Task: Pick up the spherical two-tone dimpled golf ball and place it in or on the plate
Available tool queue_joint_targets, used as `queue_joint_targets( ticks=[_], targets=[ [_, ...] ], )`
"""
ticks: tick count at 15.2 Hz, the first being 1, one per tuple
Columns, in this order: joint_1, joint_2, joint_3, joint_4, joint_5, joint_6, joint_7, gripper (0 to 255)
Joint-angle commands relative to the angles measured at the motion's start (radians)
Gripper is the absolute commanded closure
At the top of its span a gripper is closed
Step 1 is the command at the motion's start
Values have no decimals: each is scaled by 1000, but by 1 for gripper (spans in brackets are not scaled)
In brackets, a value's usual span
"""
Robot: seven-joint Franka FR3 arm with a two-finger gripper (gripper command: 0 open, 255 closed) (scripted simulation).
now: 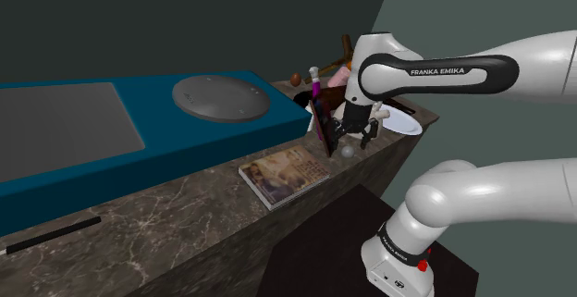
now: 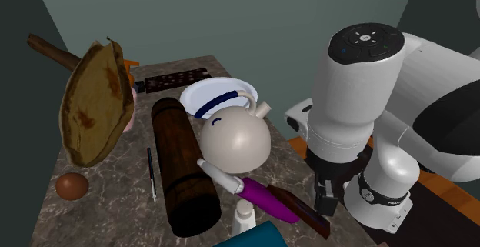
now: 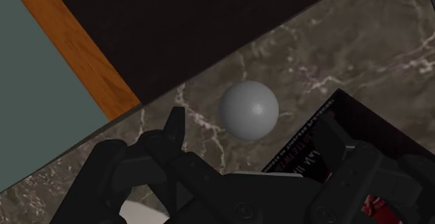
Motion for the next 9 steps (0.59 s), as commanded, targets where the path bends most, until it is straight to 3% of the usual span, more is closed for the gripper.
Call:
queue_joint_targets(
  ticks=[1, 8, 9],
  targets=[
    [-1, 5, -1, -20, -2, 22, -1, 0],
    [-1, 5, -1, -20, -2, 22, -1, 0],
    [-1, 5, -1, -22, -2, 24, -1, 255]
  ],
)
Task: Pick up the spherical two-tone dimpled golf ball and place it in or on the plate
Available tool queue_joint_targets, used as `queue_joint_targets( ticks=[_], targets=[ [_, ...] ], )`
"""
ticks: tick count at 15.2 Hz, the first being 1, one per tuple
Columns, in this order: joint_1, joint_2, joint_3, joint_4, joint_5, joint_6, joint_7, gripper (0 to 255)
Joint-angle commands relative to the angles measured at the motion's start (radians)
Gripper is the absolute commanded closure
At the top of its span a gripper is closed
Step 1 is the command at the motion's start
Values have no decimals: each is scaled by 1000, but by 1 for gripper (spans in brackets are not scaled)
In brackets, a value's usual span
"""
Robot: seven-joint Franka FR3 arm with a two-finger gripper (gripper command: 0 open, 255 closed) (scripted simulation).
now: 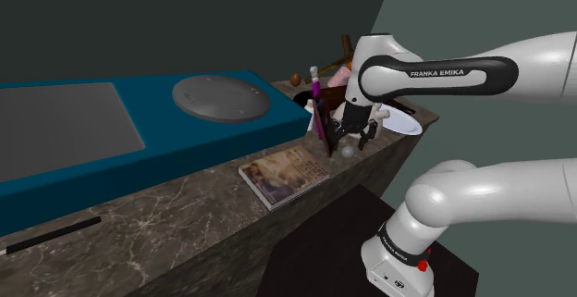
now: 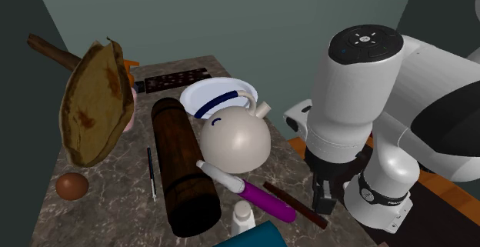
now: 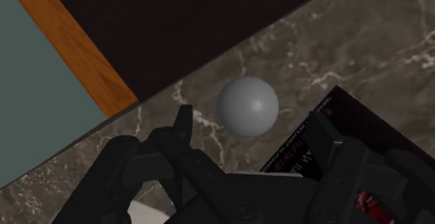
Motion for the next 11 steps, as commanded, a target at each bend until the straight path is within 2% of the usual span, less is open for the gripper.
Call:
queue_joint_targets(
  ticks=[1, 8, 11],
  targets=[
    [0, 9, 2, -14, -1, 3, 1, 255],
    [1, 3, 1, -21, 0, 3, 1, 255],
    [0, -2, 0, 13, -1, -34, -1, 255]
  ],
)
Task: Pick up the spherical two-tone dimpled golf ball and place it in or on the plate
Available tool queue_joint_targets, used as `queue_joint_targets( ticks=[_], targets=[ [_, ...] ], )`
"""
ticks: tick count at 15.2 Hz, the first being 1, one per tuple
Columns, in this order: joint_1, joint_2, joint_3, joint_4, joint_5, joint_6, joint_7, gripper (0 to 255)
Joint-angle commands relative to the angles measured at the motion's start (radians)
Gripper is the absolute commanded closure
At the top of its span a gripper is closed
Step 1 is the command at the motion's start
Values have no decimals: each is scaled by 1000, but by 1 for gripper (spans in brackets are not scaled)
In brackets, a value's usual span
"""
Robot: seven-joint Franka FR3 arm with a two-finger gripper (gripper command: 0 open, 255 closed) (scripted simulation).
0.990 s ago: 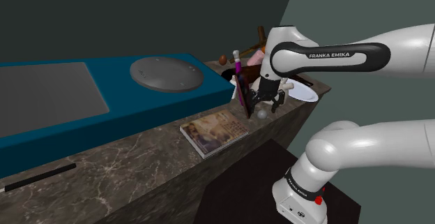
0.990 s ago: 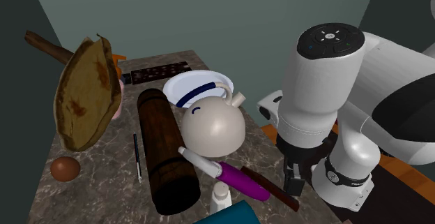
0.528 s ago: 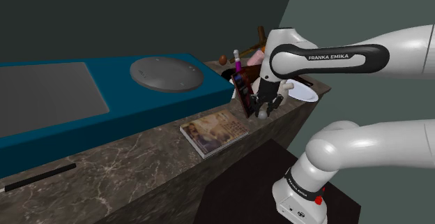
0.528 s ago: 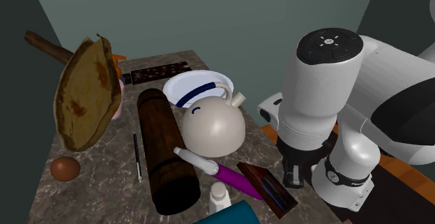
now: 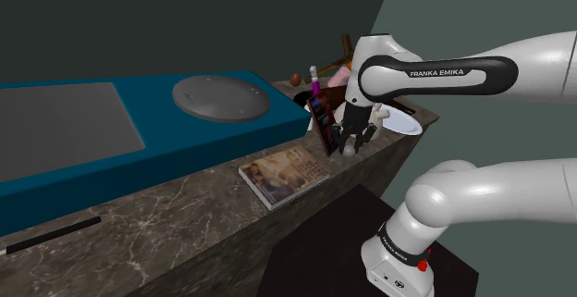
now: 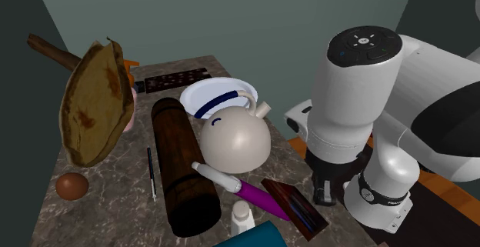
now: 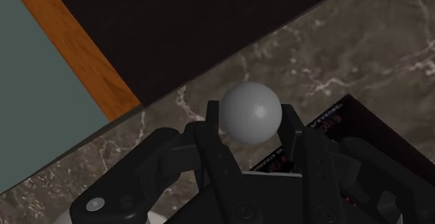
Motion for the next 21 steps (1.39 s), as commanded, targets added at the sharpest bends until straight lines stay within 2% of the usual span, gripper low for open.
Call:
queue_joint_targets(
  ticks=[1, 15, 21],
  targets=[
    [0, -8, -2, 22, -1, -31, -2, 255],
    [-4, -34, -11, 189, -7, -223, -15, 255],
    [-80, 36, -141, 227, -124, -180, -155, 255]
  ],
)
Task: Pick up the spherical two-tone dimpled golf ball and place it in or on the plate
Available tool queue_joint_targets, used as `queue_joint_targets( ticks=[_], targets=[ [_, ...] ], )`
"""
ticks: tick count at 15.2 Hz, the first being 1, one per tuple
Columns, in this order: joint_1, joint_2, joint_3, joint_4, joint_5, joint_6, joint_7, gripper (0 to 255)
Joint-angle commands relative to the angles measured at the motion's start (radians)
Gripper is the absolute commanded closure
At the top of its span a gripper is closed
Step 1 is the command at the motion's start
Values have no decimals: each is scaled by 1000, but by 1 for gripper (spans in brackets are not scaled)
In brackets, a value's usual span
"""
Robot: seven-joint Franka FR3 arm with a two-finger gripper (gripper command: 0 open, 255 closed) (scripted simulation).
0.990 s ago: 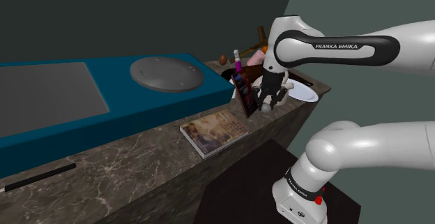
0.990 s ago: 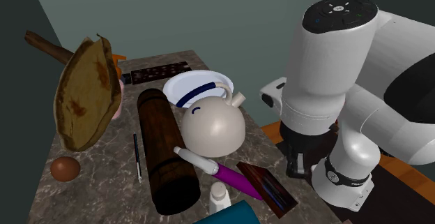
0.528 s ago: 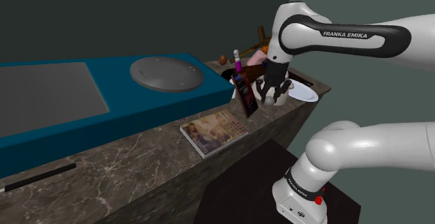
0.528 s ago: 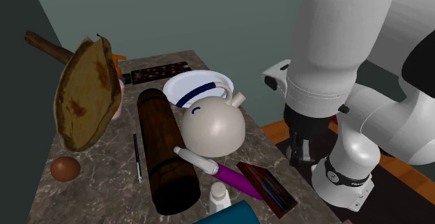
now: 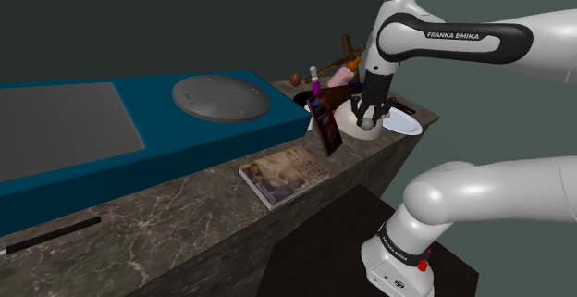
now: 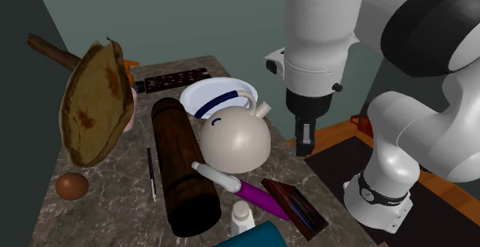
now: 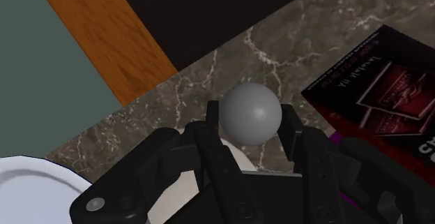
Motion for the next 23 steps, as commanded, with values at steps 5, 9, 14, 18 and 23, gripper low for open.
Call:
queue_joint_targets(
  ticks=[5, 9, 14, 18, 23],
  targets=[
    [-64, 98, -121, 67, -96, 50, -134, 255],
    [-94, 188, -199, 138, -141, 85, -221, 255],
    [-122, 319, -291, 251, -169, 126, -331, 255],
    [-136, 437, -362, 359, -166, 153, -423, 255],
    [-154, 602, -446, 519, -126, 174, -548, 255]
  ],
)
